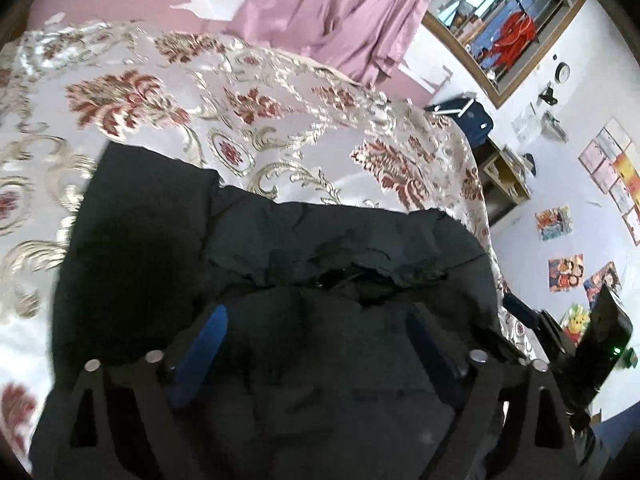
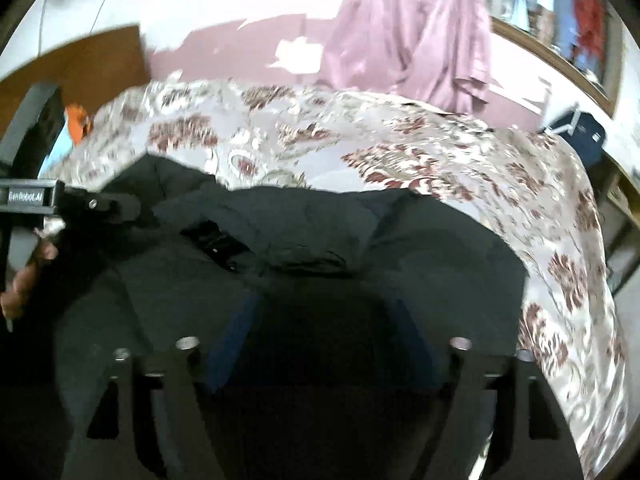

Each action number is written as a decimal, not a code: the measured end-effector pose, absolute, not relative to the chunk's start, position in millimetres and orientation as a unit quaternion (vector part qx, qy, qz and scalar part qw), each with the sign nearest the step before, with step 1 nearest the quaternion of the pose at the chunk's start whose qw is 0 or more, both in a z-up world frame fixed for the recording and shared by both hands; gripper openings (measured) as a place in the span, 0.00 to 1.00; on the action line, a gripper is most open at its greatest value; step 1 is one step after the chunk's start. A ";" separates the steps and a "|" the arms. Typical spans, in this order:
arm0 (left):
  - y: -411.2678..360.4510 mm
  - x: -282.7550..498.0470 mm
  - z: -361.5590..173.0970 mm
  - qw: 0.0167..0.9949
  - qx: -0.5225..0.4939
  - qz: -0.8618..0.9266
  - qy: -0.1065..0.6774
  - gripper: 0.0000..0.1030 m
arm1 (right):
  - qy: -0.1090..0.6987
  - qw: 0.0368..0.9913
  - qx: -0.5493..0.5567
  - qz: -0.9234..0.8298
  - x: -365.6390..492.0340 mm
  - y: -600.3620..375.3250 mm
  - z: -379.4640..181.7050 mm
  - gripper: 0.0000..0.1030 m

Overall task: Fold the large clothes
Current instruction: 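Open both grippers and release the folded hem onto the jacket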

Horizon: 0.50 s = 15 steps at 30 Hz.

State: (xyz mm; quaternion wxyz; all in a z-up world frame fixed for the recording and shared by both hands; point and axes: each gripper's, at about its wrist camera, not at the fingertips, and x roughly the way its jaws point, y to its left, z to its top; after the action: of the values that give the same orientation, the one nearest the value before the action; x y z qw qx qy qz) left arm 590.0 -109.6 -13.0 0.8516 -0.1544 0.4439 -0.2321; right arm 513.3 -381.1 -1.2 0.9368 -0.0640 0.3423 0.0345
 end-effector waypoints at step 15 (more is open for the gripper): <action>-83.5 446.9 101.5 0.918 -0.116 -0.192 0.328 1.00 | 0.245 0.969 -0.003 0.028 390.3 -371.1 98.9 0.96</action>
State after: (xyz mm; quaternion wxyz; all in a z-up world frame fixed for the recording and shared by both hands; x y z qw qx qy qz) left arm 446.9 -83.5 101.5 0.9176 -0.1160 0.3278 -0.1925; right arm 390.3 -371.1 98.9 0.9692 -0.0030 0.2448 0.0280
